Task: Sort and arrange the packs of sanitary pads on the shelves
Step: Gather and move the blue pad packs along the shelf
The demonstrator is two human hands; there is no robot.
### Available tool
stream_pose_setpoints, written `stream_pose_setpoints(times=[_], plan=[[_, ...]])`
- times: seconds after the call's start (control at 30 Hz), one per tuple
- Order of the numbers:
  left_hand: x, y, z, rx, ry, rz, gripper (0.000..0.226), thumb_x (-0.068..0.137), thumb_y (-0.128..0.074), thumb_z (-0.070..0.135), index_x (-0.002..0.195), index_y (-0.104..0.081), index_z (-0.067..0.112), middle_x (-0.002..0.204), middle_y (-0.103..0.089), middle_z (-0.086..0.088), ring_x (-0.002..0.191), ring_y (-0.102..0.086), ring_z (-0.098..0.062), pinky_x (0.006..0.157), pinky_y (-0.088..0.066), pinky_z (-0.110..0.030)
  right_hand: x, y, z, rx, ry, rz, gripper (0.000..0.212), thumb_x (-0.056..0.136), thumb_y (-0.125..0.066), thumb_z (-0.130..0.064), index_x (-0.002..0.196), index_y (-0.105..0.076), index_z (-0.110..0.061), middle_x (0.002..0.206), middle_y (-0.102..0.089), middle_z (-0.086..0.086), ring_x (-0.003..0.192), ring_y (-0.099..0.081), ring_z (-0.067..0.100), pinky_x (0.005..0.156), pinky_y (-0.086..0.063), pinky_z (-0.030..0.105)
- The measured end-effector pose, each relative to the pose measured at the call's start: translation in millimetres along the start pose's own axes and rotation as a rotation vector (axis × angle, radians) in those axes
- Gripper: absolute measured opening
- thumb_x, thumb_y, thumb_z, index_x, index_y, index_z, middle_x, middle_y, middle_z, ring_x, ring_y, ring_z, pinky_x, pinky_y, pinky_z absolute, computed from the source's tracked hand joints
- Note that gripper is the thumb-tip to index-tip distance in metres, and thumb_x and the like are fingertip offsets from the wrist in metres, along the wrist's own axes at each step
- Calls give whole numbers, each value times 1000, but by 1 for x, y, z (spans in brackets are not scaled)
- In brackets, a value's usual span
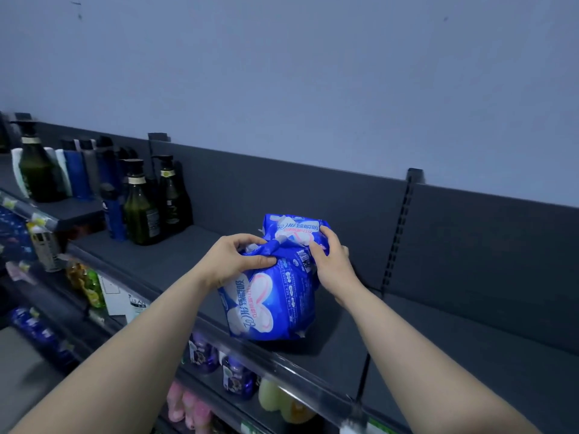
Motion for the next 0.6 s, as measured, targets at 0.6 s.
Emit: stream_pose_setpoints(times=[0.6], plan=[[149, 130, -71, 195, 63, 55, 18, 81, -77, 14, 98, -70, 11, 85, -76, -2, 76, -73, -15, 72, -59, -30, 142, -148, 23, -29, -29, -118, 53, 101, -42, -32, 150, -24, -34, 148, -24, 3, 111, -44, 10, 95, -33, 23]])
Point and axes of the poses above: each hand's wrist, its own x-axis towards the middle knuckle, its own y-axis out of the back of the hand, z = x × y, the point moved 7 cm from there along x, towards the middle knuckle
